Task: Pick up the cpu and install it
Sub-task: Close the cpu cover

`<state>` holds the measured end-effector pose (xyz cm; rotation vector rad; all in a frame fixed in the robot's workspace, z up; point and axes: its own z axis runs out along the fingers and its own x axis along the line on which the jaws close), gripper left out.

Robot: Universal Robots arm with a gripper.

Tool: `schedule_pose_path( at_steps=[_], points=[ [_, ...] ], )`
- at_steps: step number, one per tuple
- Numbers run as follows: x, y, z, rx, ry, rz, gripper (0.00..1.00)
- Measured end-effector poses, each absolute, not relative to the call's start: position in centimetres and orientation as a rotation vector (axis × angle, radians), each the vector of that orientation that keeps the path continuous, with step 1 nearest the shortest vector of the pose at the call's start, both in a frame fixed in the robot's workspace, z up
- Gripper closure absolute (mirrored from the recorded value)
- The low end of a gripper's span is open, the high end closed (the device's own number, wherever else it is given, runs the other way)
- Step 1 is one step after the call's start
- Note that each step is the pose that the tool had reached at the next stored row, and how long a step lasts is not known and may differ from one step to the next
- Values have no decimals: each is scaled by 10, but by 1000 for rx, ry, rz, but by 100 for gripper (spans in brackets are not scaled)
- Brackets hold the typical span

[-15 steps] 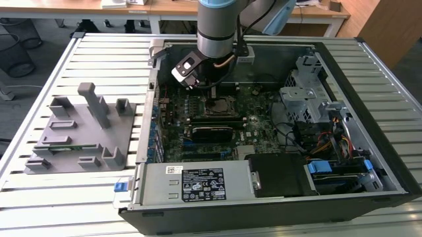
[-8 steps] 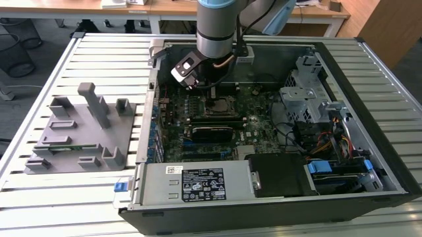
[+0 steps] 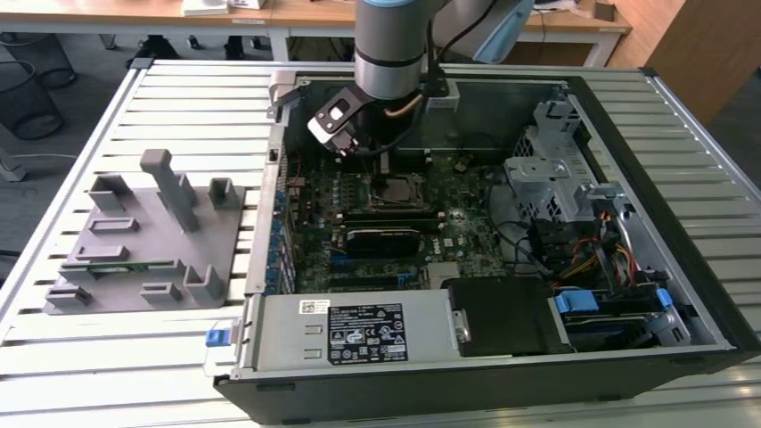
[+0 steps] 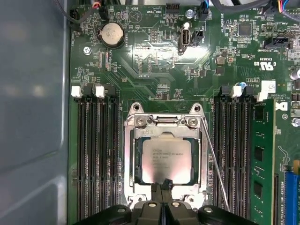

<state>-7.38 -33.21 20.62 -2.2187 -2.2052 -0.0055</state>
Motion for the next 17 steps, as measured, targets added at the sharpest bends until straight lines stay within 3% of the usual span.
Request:
schedule_pose_path(
  at_steps=[17],
  points=[
    [-55, -339, 206, -2217, -2203, -1, 89]
  ],
)
